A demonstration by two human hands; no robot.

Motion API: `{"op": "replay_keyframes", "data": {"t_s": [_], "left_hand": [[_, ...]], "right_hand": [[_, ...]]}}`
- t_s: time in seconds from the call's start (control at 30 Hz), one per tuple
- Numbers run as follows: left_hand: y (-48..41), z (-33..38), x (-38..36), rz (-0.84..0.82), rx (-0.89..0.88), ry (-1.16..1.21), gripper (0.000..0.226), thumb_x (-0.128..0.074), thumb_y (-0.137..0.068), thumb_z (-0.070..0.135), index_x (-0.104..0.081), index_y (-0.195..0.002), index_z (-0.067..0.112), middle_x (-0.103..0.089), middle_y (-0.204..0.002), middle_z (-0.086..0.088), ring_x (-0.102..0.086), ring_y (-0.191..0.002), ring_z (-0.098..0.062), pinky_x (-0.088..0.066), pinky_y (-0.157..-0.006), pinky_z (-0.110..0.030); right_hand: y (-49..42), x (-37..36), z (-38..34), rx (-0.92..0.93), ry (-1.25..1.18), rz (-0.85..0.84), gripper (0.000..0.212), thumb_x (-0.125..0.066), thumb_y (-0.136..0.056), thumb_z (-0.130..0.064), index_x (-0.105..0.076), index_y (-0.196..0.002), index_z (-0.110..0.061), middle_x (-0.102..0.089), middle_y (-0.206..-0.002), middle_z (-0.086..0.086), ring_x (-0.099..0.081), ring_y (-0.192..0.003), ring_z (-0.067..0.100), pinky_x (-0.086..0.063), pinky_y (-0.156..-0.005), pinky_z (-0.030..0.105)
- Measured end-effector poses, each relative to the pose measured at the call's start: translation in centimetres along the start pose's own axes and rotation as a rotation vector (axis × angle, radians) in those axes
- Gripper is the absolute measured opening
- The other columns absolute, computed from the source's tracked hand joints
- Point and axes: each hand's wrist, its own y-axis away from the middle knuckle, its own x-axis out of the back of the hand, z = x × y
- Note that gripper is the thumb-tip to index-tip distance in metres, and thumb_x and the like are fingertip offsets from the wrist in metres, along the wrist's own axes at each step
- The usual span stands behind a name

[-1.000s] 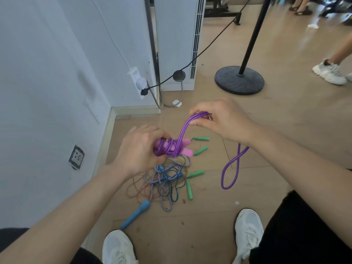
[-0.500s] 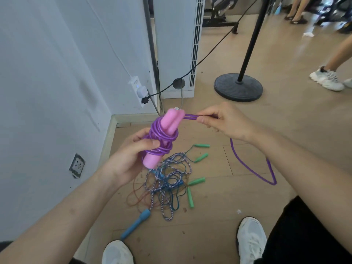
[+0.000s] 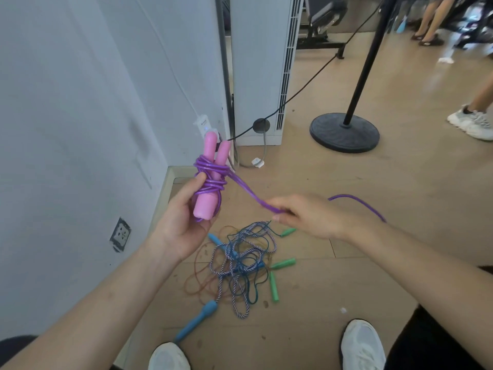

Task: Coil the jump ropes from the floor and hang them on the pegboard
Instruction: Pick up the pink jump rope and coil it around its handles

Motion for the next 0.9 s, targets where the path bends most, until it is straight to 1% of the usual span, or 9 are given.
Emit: {"op": "replay_keyframes", "data": {"t_s": [0.07,0.17,0.23,0.3,0.4,0.57,0.67,0.8,0.9], "left_hand": [[-0.1,0.2,0.1,0.047,-0.03,-0.053,0.017,-0.065,-0.08,0.03,-0.079,-0.072,0.027,-0.073,-0.086,0.009,-0.058,-0.072,-0.005,-0.04,-0.071,-0.022],[-0.4,0.1,0.7,0.142,-0.098,-0.174,0.009,-0.071,-0.081,0.025,-0.079,-0.082,0.02,-0.074,-0.092,0.002,-0.062,-0.077,-0.009,-0.043,-0.072,-0.025],[-0.8,-0.3,1.2,0.27,-0.145,-0.262,0.009,-0.076,-0.082,0.018,-0.073,-0.088,0.012,-0.073,-0.089,-0.004,-0.065,-0.075,-0.013,-0.047,-0.066,-0.026],[-0.8,-0.7,1.3,0.38,-0.18,-0.367,0.022,-0.082,-0.079,0.017,-0.071,-0.096,0.009,-0.073,-0.091,-0.006,-0.067,-0.072,-0.015,-0.05,-0.055,-0.024],[-0.8,-1.1,1.5,0.432,-0.274,-0.621,0.029,-0.089,-0.071,0.019,-0.076,-0.098,0.014,-0.075,-0.089,-0.002,-0.069,-0.071,-0.012,-0.051,-0.052,-0.024],[-0.8,-1.8,1.9,0.295,-0.461,-1.284,0.036,-0.091,-0.062,0.035,-0.077,-0.096,0.031,-0.074,-0.079,0.014,-0.068,-0.074,0.001,-0.052,-0.07,-0.022],[-1.0,-2.5,2.2,0.119,-0.359,-1.444,0.045,-0.091,-0.059,0.042,-0.077,-0.1,0.033,-0.073,-0.077,0.016,-0.067,-0.074,-0.003,-0.053,-0.072,-0.025],[-1.0,-3.4,2.0,-0.075,-0.313,-1.707,0.05,-0.088,-0.059,0.044,-0.071,-0.105,0.04,-0.066,-0.082,0.018,-0.062,-0.079,-0.01,-0.051,-0.071,-0.028],[-0.8,-3.6,2.2,-0.286,-0.283,-1.755,0.051,-0.088,-0.058,0.038,-0.071,-0.106,0.038,-0.067,-0.09,0.015,-0.062,-0.083,-0.012,-0.054,-0.074,-0.033]], "right_hand": [[0.3,-0.9,-1.0,0.035,0.005,-0.058,0.01,-0.052,-0.101,-0.031,-0.053,-0.099,-0.022,-0.054,-0.074,-0.004,-0.049,-0.069,0.014,-0.043,-0.067,0.035],[0.6,-1.1,-1.9,0.074,0.036,-0.057,0.015,-0.051,-0.101,-0.035,-0.052,-0.107,-0.021,-0.059,-0.081,0.003,-0.056,-0.077,0.027,-0.05,-0.076,0.044],[0.8,-0.8,-2.4,0.115,0.069,-0.051,0.012,-0.051,-0.101,-0.034,-0.052,-0.101,-0.022,-0.06,-0.08,0.002,-0.057,-0.076,0.025,-0.051,-0.075,0.047],[1.1,-0.1,-3.0,0.15,0.117,-0.037,0.012,-0.051,-0.1,-0.032,-0.052,-0.095,-0.022,-0.061,-0.078,0.0,-0.056,-0.073,0.02,-0.05,-0.071,0.042],[1.3,1.0,-3.6,0.179,0.141,0.021,0.012,-0.052,-0.1,-0.031,-0.055,-0.092,-0.023,-0.063,-0.074,-0.003,-0.054,-0.067,0.014,-0.047,-0.065,0.037],[1.4,2.5,-3.2,0.178,0.17,0.101,0.008,-0.06,-0.097,-0.03,-0.065,-0.1,-0.025,-0.058,-0.071,-0.012,-0.051,-0.064,0.001,-0.039,-0.06,0.025],[1.6,3.3,-2.9,0.155,0.181,0.079,0.011,-0.064,-0.094,-0.036,-0.067,-0.09,-0.026,-0.059,-0.067,-0.014,-0.055,-0.067,0.006,-0.043,-0.062,0.026],[1.2,3.1,-2.3,0.133,0.124,0.042,0.008,-0.071,-0.089,-0.035,-0.068,-0.084,-0.029,-0.057,-0.065,-0.019,-0.055,-0.069,-0.003,-0.036,-0.058,0.017],[0.8,3.2,-1.3,0.123,0.037,0.073,0.012,-0.073,-0.087,-0.032,-0.068,-0.082,-0.023,-0.059,-0.069,-0.019,-0.056,-0.07,0.001,-0.041,-0.063,0.022]]}}
